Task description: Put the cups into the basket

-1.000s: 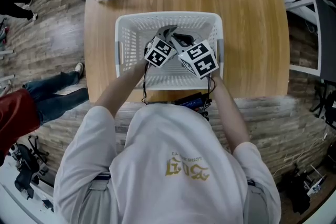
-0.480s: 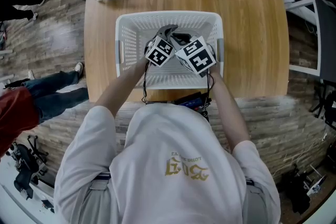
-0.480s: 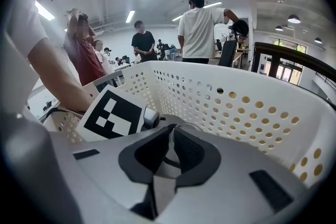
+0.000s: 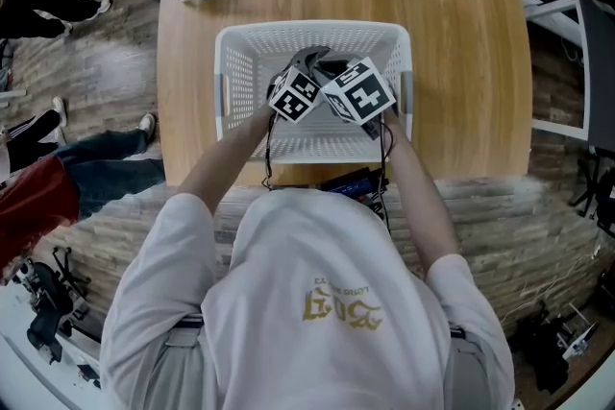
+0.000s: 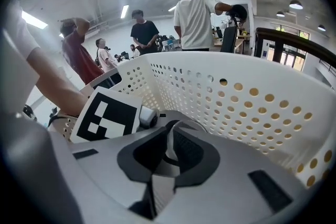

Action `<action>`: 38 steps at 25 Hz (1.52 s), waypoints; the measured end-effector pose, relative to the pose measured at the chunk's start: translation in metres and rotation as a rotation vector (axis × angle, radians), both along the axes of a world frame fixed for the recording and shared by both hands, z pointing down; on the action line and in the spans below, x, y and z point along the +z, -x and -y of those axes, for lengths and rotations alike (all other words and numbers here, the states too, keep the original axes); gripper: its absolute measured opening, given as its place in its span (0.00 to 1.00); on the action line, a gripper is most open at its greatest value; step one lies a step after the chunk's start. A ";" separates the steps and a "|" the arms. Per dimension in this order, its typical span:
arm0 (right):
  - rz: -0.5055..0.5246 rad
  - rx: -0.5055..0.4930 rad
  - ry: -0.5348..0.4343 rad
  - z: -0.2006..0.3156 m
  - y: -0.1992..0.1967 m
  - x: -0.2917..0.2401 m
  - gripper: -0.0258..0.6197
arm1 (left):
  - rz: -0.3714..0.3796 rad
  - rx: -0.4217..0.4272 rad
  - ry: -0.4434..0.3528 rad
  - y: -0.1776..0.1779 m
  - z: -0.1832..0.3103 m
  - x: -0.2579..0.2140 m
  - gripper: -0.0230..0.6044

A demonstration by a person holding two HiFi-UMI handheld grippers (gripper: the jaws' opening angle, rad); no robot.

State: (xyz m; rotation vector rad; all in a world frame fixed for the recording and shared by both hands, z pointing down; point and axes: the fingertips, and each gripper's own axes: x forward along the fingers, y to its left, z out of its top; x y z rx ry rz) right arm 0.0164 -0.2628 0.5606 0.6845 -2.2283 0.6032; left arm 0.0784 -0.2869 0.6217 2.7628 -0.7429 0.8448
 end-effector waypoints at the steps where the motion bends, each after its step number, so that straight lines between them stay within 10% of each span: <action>1: -0.004 0.000 0.023 -0.001 0.000 0.000 0.10 | 0.007 0.005 -0.002 0.000 -0.001 0.000 0.46; 22: 0.016 -0.003 0.069 -0.002 0.006 0.001 0.08 | 0.294 0.058 0.010 0.024 -0.017 0.009 0.50; 38: -0.215 -0.101 -0.060 -0.014 -0.003 0.002 0.08 | 0.307 0.107 0.010 0.034 -0.027 -0.009 0.50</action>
